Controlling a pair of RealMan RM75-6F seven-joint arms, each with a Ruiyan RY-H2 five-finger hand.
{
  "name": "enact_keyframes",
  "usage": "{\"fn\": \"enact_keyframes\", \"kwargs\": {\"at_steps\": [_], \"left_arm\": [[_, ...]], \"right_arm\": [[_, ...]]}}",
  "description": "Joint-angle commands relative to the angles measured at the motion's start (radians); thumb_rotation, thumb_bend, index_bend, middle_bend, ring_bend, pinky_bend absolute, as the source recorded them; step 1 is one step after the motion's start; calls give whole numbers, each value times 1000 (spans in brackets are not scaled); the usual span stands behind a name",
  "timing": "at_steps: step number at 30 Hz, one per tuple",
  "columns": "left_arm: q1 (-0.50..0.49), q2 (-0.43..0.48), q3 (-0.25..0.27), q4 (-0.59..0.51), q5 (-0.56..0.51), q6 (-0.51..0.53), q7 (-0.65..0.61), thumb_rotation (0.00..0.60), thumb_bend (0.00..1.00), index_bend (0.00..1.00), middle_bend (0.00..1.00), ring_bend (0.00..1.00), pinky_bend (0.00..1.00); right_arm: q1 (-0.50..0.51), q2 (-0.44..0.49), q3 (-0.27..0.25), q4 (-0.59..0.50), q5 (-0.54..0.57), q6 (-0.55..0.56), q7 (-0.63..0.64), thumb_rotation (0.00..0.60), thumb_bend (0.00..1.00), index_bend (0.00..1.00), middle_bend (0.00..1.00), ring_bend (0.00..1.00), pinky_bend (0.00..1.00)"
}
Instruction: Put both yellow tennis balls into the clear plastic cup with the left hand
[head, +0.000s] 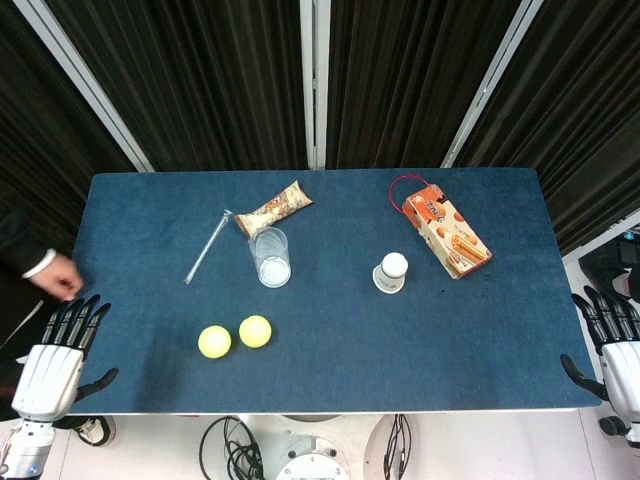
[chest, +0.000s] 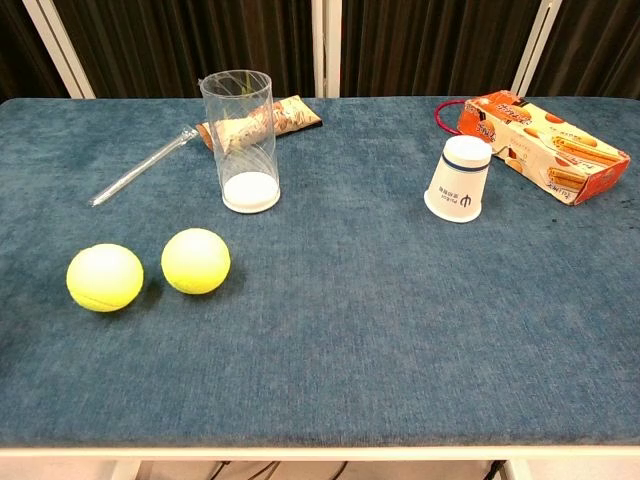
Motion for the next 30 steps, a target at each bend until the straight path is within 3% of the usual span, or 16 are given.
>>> {"fn": "enact_keyframes", "kwargs": {"at_steps": [1,14,21,30], "left_arm": [[0,-1,-1,0,-1,1,-1,600,125,80,0,0,33],[-22,-5,13,-32,38,-36,14,600,91,78,0,0,33],[-95,-41,39,-91,53,-188,25,600,64,59,29,0,22],[-197,-174,18,-58,-30,-384,19,600,58,59,23,0,23]], "right_arm": [[0,0,1,1,0,1,1,600,226,0,0,0,0],[4,6,7,-12,-3,7,3,600,226,0,0,0,0],[3,6,1,-5,-5,1,2,600,226,0,0,0,0],[-7,11,3,6,-2,19,27,600,226,0,0,0,0]]}}
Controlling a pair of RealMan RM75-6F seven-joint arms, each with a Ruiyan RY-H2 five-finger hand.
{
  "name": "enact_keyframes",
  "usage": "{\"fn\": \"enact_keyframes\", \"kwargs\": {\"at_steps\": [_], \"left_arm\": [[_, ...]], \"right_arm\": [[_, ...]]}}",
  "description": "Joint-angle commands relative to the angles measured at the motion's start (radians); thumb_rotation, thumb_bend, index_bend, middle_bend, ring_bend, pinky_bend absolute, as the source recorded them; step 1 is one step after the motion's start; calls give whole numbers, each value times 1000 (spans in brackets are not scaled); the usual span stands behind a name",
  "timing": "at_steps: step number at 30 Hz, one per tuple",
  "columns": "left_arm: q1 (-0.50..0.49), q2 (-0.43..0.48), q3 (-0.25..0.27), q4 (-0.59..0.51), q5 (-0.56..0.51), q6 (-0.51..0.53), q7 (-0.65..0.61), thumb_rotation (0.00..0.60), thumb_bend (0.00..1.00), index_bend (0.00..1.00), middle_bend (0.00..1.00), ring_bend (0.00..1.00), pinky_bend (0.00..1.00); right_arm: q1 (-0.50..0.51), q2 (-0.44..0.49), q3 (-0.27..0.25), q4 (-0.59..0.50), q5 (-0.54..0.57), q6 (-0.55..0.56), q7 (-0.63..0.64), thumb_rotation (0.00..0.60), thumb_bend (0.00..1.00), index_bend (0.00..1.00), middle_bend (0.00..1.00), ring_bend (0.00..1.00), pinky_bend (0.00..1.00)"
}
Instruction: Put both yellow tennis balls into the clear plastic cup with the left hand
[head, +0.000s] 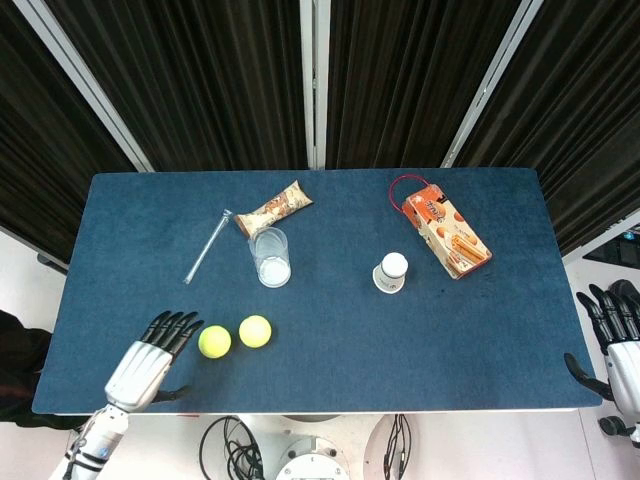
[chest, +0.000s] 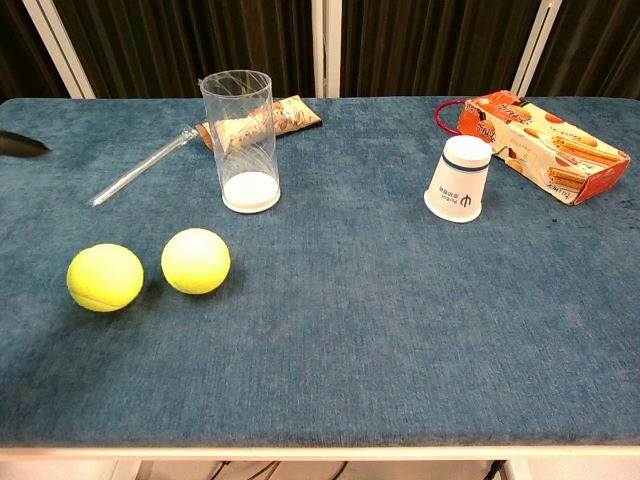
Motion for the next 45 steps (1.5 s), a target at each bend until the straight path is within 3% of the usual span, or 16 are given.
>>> {"fn": "enact_keyframes", "kwargs": {"at_steps": [1,9,19,26,38,45], "left_arm": [[-47,-66,-13,40,-53,-77,-14,600,58,59,21,0,24],[-93,-187,-47,194,-96,-109,-62,600,56,55,0,0,53],[-124,-255,-66,307,-168,-141,-100,600,57,57,12,0,121],[-143,-276,-68,363,-158,-127,-157,600,67,229,215,106,265],[-155,-310,-69,411,-167,-96,-172,600,93,469,423,279,429],[-154,-310,-75,409,-158,-51,-174,600,93,537,489,344,470]], "right_arm": [[-4,3,0,5,4,4,8,600,227,0,0,0,0],[-14,11,0,25,16,11,28,600,226,0,0,0,0],[-9,7,0,34,29,-12,33,600,227,0,0,0,0],[-4,10,0,26,35,-28,24,600,232,0,0,0,0],[-1,5,5,29,53,-40,20,600,232,0,0,0,0],[-3,7,7,29,53,-33,24,600,236,0,0,0,0]]}}
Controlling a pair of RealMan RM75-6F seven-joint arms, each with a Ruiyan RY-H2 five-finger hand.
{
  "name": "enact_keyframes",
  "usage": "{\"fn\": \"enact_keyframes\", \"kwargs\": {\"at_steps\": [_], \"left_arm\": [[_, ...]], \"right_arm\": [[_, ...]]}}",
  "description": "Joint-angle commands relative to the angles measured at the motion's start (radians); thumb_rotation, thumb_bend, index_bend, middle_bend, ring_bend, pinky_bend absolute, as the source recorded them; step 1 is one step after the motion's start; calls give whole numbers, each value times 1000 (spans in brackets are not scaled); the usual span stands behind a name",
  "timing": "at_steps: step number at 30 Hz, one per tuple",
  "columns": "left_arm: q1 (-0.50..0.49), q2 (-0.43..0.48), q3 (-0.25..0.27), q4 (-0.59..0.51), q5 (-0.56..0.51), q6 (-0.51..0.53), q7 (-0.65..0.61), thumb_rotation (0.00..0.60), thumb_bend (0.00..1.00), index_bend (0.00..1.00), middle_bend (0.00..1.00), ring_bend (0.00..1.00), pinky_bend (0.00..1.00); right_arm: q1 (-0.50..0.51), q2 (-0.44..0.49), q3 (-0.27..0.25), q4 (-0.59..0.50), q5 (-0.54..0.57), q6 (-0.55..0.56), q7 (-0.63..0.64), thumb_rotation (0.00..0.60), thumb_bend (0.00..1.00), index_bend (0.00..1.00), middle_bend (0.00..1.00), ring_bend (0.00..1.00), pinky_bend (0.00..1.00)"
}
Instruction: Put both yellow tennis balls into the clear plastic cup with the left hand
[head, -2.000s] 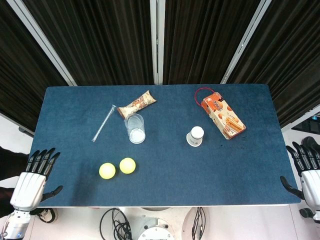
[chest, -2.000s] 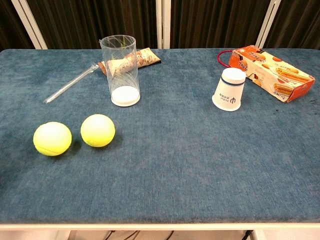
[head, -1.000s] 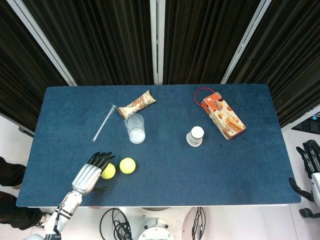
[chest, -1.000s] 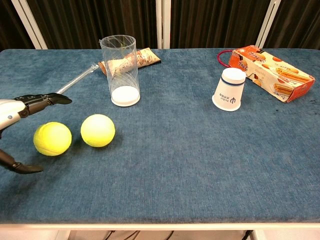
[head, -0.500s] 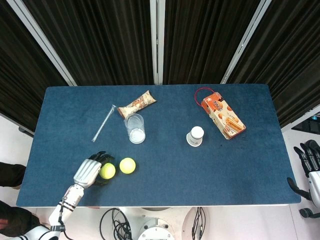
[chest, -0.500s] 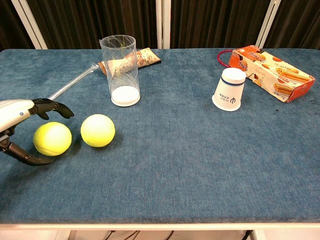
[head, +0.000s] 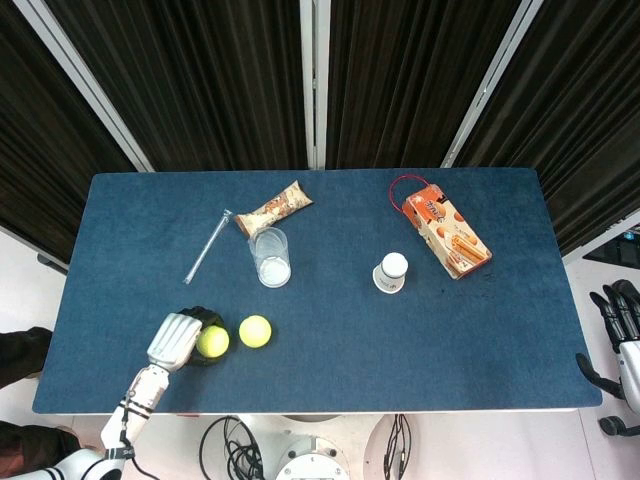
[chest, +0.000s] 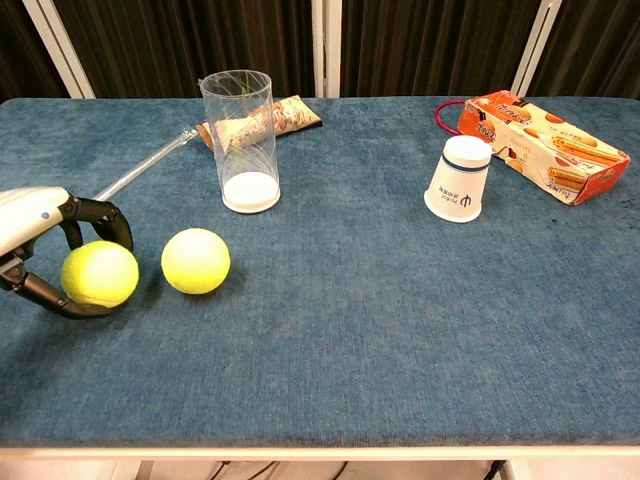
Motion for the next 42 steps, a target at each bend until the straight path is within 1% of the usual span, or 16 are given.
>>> {"fn": "enact_keyframes", "kwargs": {"at_steps": [1,4,8,11,13,14,17,19,21,24,29,33,42], "left_arm": [[-2,11,-7,-15,11,25,5,600,94,541,493,348,472],[-10,44,-27,-64,20,51,14,600,93,541,493,349,472],[-46,135,-102,-199,18,75,59,600,92,541,493,349,465],[-89,207,-170,-330,-18,43,103,600,92,541,493,349,456],[-125,245,-214,-396,-56,0,135,600,92,541,493,349,457],[-152,261,-245,-426,-85,-27,161,600,92,541,493,349,457],[-219,273,-316,-461,-162,-81,228,600,92,541,492,348,457],[-261,263,-360,-467,-222,-104,252,600,93,540,491,343,459],[-303,244,-388,-457,-270,-125,269,600,93,539,489,339,462],[-356,213,-404,-419,-318,-155,299,600,93,539,489,339,464],[-427,146,-398,-330,-388,-195,318,600,93,530,484,339,475],[-446,119,-383,-289,-398,-187,311,600,93,527,481,339,474],[-454,112,-364,-221,-441,-181,277,600,93,502,459,327,467]], "right_arm": [[-1,1,1,0,0,4,2,600,236,0,0,0,0],[-3,3,2,-1,-2,8,5,600,235,0,0,0,0],[-3,5,1,-5,-9,13,2,600,236,0,0,0,0],[-4,4,1,-8,-10,13,-1,600,235,0,0,0,0],[-4,5,2,-11,-11,15,-8,600,236,0,0,0,0],[-4,7,3,-14,-13,19,-12,600,236,0,0,0,0],[-6,12,7,-25,-18,31,-16,600,235,0,0,0,0],[-9,14,7,-28,-21,38,-15,600,235,0,0,0,0],[-13,17,5,-29,-19,40,-17,600,235,0,0,0,0],[-19,21,4,-31,-15,45,-7,600,236,0,0,0,0],[-29,25,6,-32,-20,67,13,600,235,0,0,0,0],[-35,31,5,-36,-39,88,12,600,235,0,0,0,0],[-40,35,3,-45,-59,105,10,600,235,0,0,0,0]]}}
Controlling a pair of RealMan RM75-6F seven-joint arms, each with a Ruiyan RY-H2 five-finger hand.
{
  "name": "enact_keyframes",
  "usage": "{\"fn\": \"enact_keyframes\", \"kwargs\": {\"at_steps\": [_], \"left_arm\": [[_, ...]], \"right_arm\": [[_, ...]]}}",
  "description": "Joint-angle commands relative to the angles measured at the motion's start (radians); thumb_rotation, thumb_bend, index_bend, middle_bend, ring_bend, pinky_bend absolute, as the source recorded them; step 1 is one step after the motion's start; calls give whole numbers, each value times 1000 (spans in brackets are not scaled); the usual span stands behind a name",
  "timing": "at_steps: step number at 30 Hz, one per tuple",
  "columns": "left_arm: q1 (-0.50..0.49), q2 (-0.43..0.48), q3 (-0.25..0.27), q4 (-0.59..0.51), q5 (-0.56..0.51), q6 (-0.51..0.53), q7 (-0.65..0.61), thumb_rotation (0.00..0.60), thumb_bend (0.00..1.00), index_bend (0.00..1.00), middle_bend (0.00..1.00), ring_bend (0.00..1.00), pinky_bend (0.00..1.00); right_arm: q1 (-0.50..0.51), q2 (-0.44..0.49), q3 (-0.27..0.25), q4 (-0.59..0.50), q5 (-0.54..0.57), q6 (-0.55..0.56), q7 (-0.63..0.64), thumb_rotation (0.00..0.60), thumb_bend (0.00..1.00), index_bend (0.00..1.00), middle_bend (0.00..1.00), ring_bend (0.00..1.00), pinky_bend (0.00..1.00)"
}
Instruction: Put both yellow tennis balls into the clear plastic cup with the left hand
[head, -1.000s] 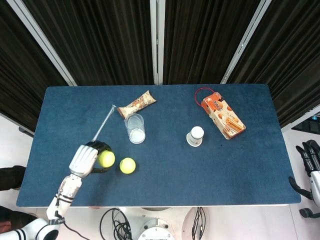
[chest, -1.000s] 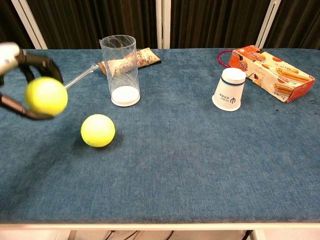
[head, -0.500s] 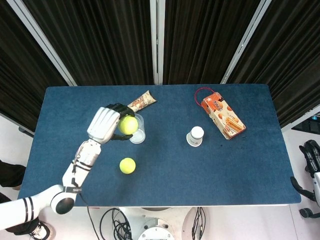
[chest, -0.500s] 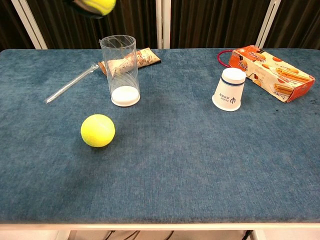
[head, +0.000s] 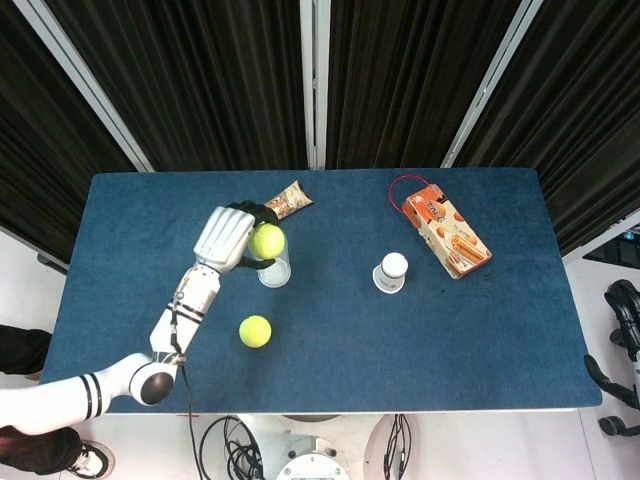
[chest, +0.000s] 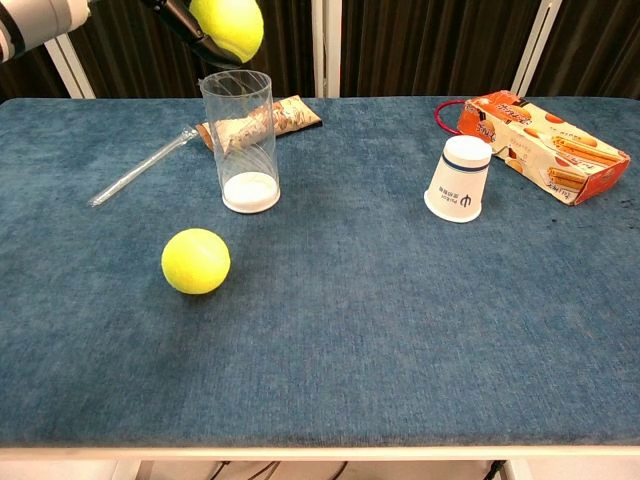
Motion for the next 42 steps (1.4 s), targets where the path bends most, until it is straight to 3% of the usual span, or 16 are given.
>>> {"fn": "enact_keyframes", "kwargs": {"at_steps": [1,6,12,15,21,27,30,34,38,42], "left_arm": [[-3,-1,8,20,-16,-4,-13,600,93,499,456,324,466],[-6,10,24,37,-27,-21,-38,600,93,423,387,292,451],[-13,15,44,52,-15,-30,-61,600,70,119,175,153,356],[-12,8,50,68,3,-15,-79,600,61,77,126,121,333],[1,35,55,26,28,16,-100,600,60,77,119,119,322],[72,100,98,-106,150,140,-114,600,60,132,168,123,323],[142,123,160,-153,226,235,-102,600,60,199,236,164,355],[248,138,279,-171,313,325,-119,600,60,296,327,236,408],[334,108,385,-95,415,396,-220,600,62,359,365,270,434],[366,50,447,24,461,383,-324,600,68,391,374,278,466]], "right_arm": [[-1,-1,0,-1,-1,2,-1,600,235,0,0,0,0],[-5,2,2,-2,4,6,-4,600,235,0,0,0,0],[-2,-1,3,-3,8,-4,-7,600,235,0,0,0,0],[-1,-4,3,0,12,-8,-6,600,235,0,0,0,0],[1,-4,7,8,24,-17,1,600,236,0,0,0,0],[8,-11,9,22,38,-36,9,600,235,0,0,0,0],[9,-16,10,32,43,-42,17,600,235,0,0,0,0],[15,-22,10,46,49,-56,22,600,235,0,0,0,0],[22,-28,10,51,44,-64,25,600,235,0,0,0,0],[26,-31,5,49,33,-70,18,600,235,0,0,0,0]]}}
